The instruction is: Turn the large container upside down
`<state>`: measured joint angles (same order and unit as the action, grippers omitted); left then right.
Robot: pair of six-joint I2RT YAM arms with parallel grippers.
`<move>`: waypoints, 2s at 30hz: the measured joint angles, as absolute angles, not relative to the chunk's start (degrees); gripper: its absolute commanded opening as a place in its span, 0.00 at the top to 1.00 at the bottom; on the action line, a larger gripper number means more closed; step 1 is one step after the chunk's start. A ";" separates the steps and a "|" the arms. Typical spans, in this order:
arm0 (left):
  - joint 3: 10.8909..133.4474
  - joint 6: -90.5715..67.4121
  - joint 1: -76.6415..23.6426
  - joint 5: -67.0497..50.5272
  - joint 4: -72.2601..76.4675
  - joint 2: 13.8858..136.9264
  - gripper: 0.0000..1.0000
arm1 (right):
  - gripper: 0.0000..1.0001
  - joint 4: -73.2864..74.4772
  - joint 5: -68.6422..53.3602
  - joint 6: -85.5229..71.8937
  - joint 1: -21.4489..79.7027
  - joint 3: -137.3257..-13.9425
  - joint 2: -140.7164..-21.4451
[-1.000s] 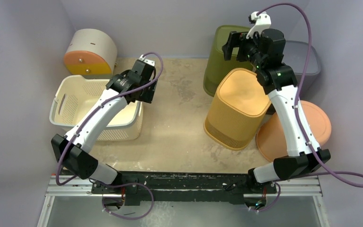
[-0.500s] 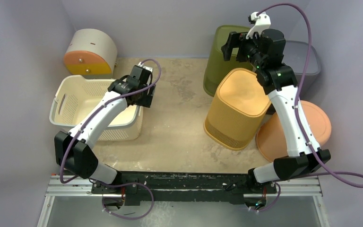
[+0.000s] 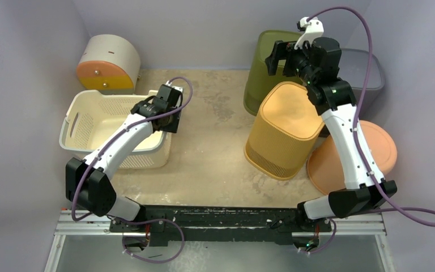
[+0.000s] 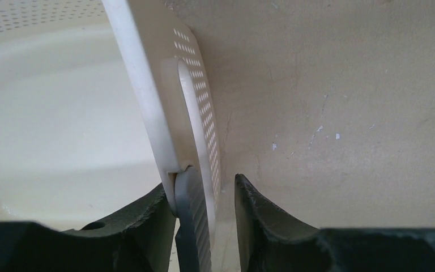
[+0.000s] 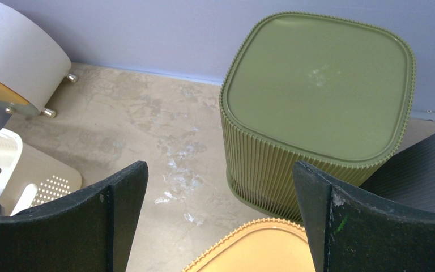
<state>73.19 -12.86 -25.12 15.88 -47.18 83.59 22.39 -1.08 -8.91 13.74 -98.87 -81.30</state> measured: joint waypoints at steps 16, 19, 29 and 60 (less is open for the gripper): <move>70.48 -16.40 -24.84 17.87 -45.82 81.97 1.00 | 0.00 22.41 -1.08 -9.50 13.74 -97.91 -80.49; 71.13 -16.78 -24.84 17.80 -46.61 82.30 1.00 | 0.00 22.41 -1.04 -9.50 13.74 -97.54 -80.31; 94.50 -29.65 -25.65 9.47 -52.62 84.53 1.00 | 0.00 22.85 1.37 -9.41 13.74 -97.01 -79.96; 53.91 -89.80 -24.53 8.45 35.88 74.56 1.00 | 0.00 24.62 11.00 -7.01 13.43 -100.03 -77.45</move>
